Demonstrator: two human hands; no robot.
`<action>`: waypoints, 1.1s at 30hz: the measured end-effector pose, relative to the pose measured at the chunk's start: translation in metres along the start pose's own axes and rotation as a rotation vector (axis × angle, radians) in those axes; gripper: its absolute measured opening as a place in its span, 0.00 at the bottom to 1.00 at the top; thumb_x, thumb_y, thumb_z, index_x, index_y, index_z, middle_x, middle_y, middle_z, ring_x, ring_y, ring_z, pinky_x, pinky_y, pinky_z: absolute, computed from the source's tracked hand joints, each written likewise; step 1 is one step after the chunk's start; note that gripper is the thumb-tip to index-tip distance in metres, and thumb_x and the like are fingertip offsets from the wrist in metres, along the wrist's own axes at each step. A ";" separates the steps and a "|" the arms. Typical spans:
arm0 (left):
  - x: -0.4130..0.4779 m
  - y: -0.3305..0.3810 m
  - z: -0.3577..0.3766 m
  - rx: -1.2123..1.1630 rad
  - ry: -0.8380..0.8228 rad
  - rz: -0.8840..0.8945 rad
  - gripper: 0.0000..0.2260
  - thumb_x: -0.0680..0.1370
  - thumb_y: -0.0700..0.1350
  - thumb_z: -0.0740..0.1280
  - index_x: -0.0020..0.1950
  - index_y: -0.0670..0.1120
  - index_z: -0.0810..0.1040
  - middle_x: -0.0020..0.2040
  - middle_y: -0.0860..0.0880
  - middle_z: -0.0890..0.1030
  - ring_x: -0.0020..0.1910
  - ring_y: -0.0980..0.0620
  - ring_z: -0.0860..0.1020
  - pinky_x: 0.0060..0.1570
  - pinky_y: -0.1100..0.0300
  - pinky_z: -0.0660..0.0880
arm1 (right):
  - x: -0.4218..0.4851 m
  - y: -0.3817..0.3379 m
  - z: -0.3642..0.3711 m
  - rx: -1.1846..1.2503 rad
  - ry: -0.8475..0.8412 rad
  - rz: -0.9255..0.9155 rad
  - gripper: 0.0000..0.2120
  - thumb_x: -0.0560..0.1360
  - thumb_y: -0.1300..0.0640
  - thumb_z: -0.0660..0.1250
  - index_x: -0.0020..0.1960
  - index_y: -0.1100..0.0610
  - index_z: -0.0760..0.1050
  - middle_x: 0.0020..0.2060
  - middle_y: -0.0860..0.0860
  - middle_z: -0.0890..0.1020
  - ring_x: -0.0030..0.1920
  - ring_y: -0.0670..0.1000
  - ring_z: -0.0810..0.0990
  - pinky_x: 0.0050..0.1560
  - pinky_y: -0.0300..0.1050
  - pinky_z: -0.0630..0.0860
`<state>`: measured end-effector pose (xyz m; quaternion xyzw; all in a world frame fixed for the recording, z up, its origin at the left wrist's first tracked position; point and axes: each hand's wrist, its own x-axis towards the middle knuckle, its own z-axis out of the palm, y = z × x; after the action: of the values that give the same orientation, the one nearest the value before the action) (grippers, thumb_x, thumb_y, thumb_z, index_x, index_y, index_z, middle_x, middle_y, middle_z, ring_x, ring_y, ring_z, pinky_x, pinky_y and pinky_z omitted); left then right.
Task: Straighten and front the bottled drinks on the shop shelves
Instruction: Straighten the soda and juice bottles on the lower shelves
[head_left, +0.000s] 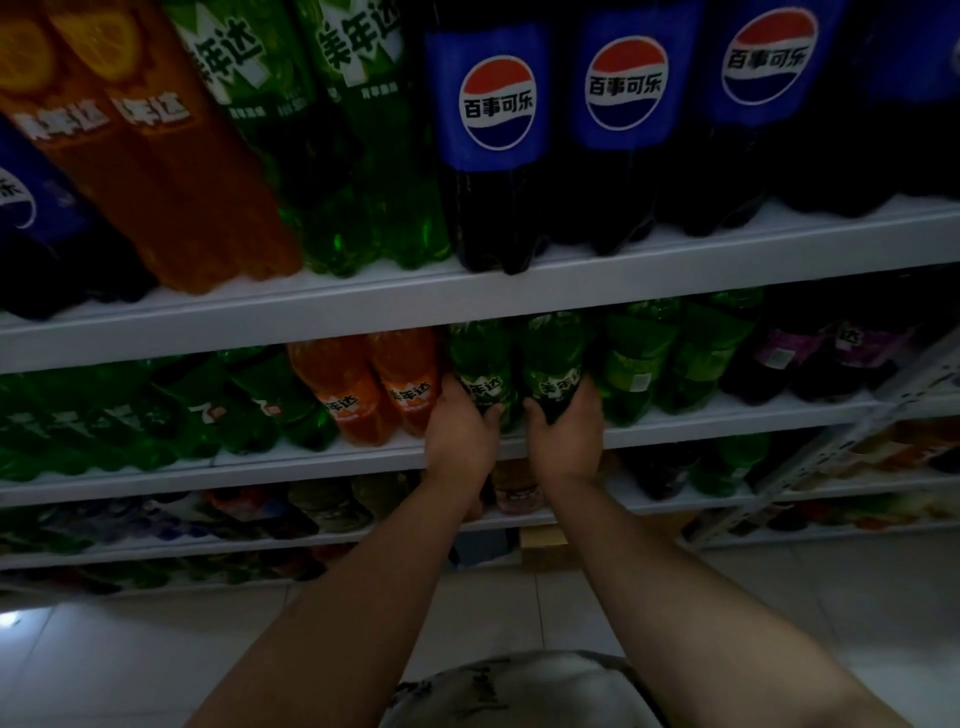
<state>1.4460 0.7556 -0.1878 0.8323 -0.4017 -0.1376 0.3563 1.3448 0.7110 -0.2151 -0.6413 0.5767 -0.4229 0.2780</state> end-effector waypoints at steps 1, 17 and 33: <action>-0.001 0.001 0.000 0.011 0.015 -0.003 0.23 0.75 0.46 0.70 0.65 0.42 0.67 0.57 0.41 0.79 0.53 0.44 0.79 0.43 0.62 0.71 | -0.002 -0.002 0.002 -0.015 0.016 0.030 0.34 0.71 0.55 0.72 0.70 0.65 0.63 0.63 0.62 0.71 0.64 0.60 0.69 0.65 0.51 0.67; -0.081 0.086 0.060 -0.228 -0.121 0.173 0.22 0.75 0.46 0.69 0.67 0.45 0.71 0.60 0.48 0.75 0.58 0.53 0.74 0.56 0.67 0.67 | 0.061 0.068 -0.131 0.011 0.105 0.034 0.32 0.71 0.62 0.70 0.71 0.65 0.61 0.66 0.64 0.67 0.67 0.61 0.66 0.66 0.49 0.63; -0.036 0.143 0.140 -0.411 0.111 -0.114 0.36 0.66 0.46 0.78 0.69 0.40 0.66 0.64 0.42 0.74 0.64 0.46 0.72 0.64 0.57 0.69 | 0.112 0.096 -0.151 0.080 -0.236 -0.089 0.31 0.71 0.60 0.70 0.71 0.59 0.63 0.64 0.58 0.69 0.65 0.55 0.68 0.65 0.45 0.66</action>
<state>1.2690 0.6545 -0.1883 0.7700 -0.2972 -0.1905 0.5315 1.1635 0.6038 -0.1978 -0.6998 0.4936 -0.3793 0.3504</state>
